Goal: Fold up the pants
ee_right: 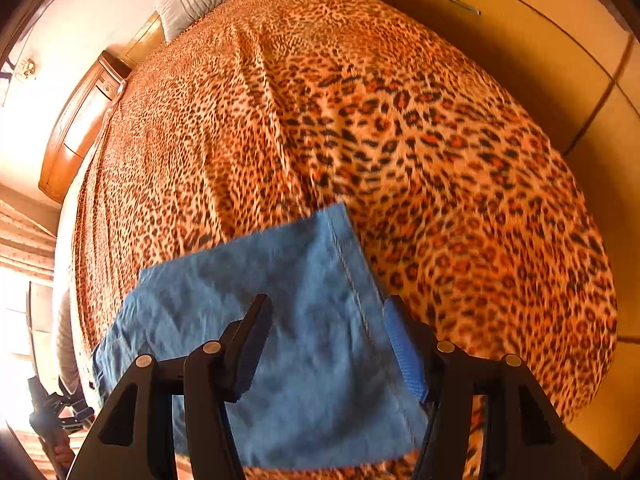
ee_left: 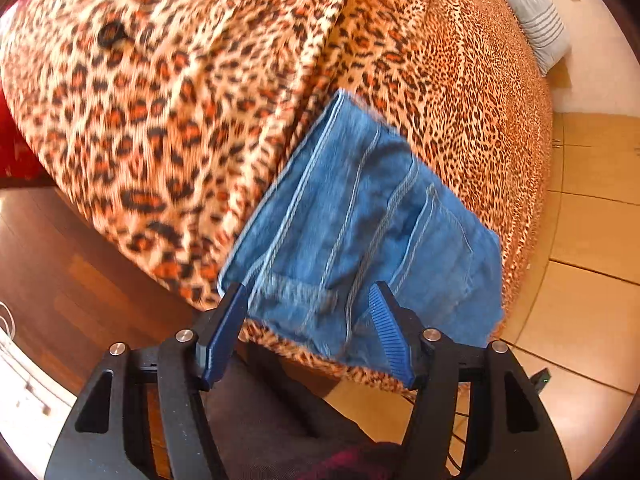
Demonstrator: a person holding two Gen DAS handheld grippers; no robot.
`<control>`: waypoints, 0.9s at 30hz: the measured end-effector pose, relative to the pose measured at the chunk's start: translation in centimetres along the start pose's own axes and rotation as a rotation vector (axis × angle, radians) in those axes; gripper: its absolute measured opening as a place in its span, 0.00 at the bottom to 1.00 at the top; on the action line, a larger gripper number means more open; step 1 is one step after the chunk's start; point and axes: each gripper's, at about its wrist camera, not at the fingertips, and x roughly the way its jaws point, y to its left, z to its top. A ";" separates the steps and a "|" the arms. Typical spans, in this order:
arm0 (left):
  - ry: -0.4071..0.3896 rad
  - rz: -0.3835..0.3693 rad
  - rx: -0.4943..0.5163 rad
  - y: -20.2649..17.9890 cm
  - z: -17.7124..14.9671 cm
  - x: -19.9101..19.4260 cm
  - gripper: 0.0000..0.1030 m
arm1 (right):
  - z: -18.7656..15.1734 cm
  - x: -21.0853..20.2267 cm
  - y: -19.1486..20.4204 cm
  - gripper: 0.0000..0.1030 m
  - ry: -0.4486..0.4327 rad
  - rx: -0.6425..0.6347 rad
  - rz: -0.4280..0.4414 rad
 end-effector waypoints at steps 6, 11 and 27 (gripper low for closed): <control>0.076 -0.118 -0.154 1.7 -1.9 3.5 0.61 | -6.9 0.1 -2.6 0.58 0.147 0.199 0.085; 0.096 -0.072 -0.122 0.3 -1.2 4.7 0.61 | -8.2 2.4 -5.0 0.58 0.135 0.332 0.125; 0.131 0.073 0.007 -0.9 -1.8 7.7 0.20 | -7.8 3.3 -6.6 0.04 0.089 0.226 -0.014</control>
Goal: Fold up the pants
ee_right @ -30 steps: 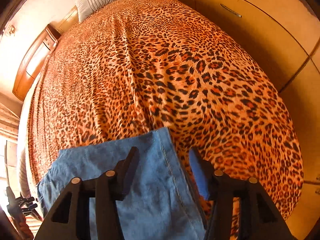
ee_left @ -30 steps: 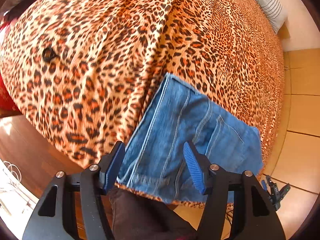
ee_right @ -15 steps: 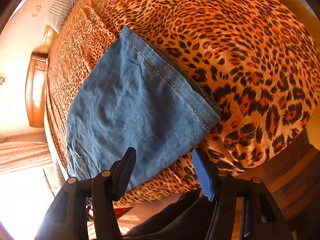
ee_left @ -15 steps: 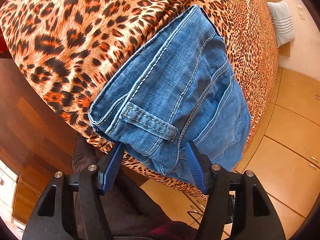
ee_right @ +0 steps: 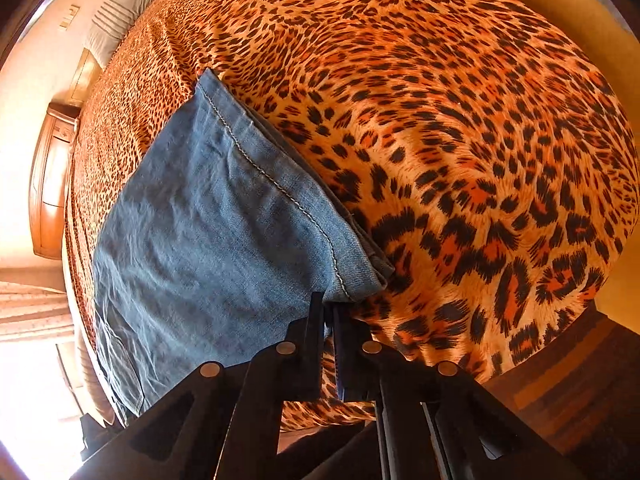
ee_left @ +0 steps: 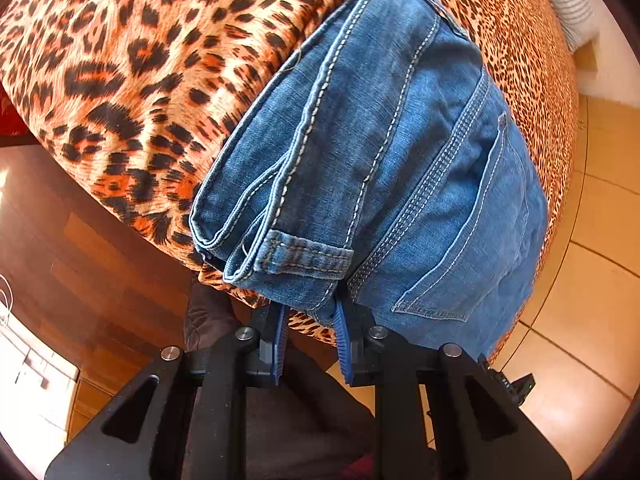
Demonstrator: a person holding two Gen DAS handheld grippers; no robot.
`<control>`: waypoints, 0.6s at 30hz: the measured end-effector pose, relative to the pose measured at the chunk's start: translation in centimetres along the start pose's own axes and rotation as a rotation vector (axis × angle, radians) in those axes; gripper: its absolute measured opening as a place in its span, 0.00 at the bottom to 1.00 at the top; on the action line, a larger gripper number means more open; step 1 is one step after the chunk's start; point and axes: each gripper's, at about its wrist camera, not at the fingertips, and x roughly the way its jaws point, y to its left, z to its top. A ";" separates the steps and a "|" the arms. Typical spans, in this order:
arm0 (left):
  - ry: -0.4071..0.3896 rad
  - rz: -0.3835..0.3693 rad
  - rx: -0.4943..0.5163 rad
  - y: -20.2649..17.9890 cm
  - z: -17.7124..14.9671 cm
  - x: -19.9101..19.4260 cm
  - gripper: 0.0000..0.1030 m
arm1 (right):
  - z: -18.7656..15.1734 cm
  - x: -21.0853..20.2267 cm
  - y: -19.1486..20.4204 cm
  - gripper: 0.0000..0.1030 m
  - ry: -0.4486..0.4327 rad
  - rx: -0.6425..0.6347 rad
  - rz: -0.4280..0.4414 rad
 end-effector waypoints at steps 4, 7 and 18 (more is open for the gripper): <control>0.045 -0.040 0.111 -0.3 -0.3 -2.2 0.40 | 0.6 -1.6 0.1 0.25 0.017 0.032 -0.045; 0.033 -0.059 0.234 -0.2 -1.4 -5.0 0.45 | 0.7 -4.9 -0.1 0.38 -0.051 0.029 -0.107; -0.119 -0.100 0.208 -7.3 5.9 -6.7 0.65 | 1.9 1.4 20.4 0.49 0.041 -0.351 0.195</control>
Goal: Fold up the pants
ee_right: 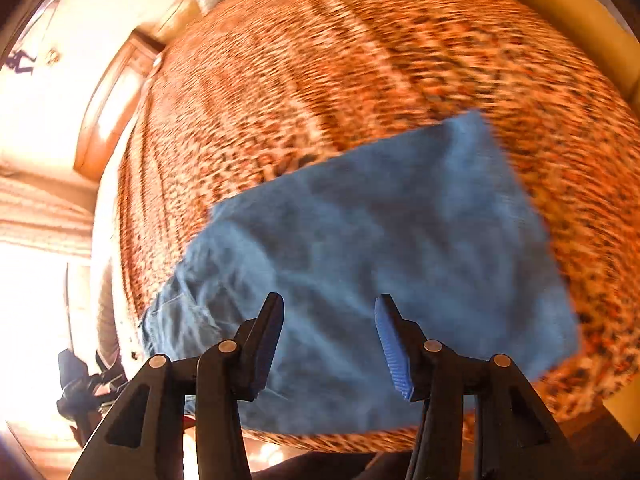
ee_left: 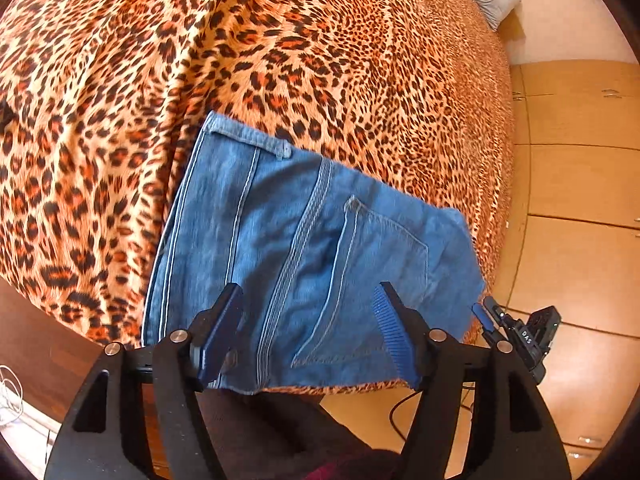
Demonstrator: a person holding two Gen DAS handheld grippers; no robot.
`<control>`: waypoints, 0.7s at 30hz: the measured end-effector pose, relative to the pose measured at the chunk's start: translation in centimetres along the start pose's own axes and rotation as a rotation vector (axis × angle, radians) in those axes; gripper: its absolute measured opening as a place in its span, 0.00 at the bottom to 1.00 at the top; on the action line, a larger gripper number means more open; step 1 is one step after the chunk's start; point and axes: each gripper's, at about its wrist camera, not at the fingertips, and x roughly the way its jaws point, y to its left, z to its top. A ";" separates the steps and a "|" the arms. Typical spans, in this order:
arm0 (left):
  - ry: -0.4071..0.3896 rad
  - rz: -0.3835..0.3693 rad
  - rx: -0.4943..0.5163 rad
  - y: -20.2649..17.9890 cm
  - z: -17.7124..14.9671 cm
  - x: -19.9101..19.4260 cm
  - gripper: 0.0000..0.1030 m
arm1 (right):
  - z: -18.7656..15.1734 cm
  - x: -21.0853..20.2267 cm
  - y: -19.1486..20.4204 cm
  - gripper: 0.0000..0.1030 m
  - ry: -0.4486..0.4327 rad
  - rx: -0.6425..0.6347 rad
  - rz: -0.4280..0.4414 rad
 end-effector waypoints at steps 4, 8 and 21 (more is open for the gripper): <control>-0.063 0.048 -0.038 1.3 2.6 -0.8 0.65 | 4.7 5.1 7.2 0.53 0.017 -0.195 -0.034; -0.015 0.004 -0.138 5.0 4.5 -0.1 0.65 | 8.3 9.5 10.3 0.67 0.091 -0.328 -0.101; 0.045 0.313 0.128 2.7 2.6 4.0 0.20 | 7.2 14.4 14.0 0.00 0.238 -0.672 -0.359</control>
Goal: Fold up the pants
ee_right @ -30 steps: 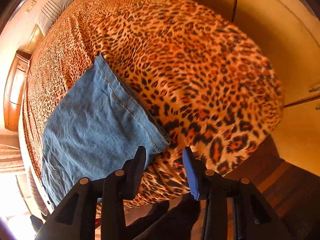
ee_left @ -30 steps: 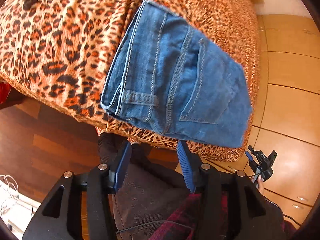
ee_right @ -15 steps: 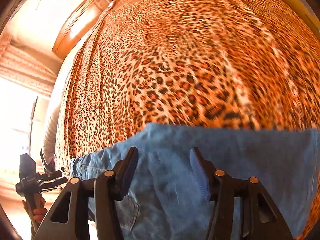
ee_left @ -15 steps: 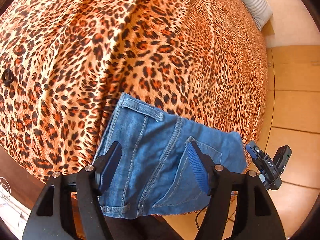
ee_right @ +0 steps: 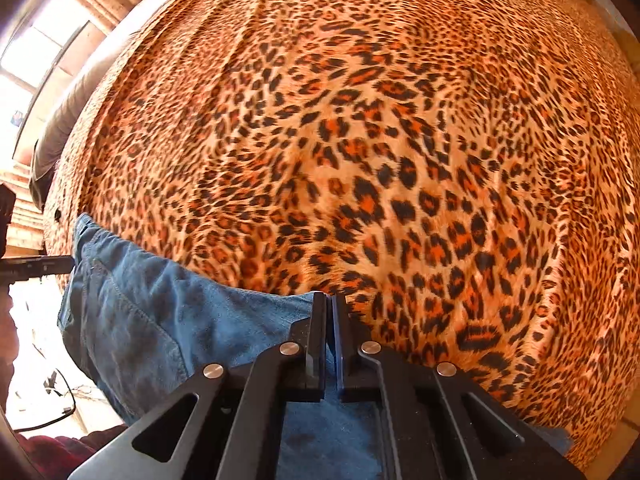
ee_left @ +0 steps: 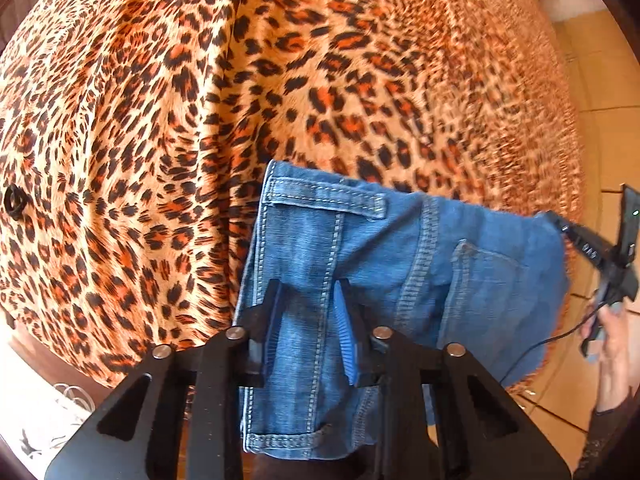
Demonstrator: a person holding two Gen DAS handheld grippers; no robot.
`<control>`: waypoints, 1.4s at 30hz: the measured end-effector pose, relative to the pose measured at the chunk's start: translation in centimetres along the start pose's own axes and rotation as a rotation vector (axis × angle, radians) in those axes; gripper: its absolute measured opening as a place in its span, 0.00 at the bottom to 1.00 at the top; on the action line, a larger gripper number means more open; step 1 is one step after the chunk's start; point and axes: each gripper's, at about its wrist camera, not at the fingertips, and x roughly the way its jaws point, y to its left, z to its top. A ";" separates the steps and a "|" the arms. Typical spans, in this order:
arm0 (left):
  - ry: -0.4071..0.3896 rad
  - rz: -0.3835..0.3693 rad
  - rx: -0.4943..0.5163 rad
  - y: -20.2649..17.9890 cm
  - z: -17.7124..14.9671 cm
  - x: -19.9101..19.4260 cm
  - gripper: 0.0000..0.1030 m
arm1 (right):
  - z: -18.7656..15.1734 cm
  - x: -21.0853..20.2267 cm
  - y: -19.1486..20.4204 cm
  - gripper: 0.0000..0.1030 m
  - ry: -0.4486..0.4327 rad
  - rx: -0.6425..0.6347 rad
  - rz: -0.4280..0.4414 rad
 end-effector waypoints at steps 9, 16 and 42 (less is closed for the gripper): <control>-0.016 -0.178 -0.083 2.6 -0.7 -3.0 0.44 | -0.9 -2.2 -4.3 0.54 -0.038 0.181 0.213; 0.101 -0.362 -0.138 4.3 -2.5 -1.4 0.54 | -1.0 -0.2 -0.8 0.20 0.070 -0.023 0.152; -0.017 0.138 0.241 -0.6 -12.7 -3.0 0.65 | -8.1 -0.7 -3.0 0.40 -0.182 0.430 0.229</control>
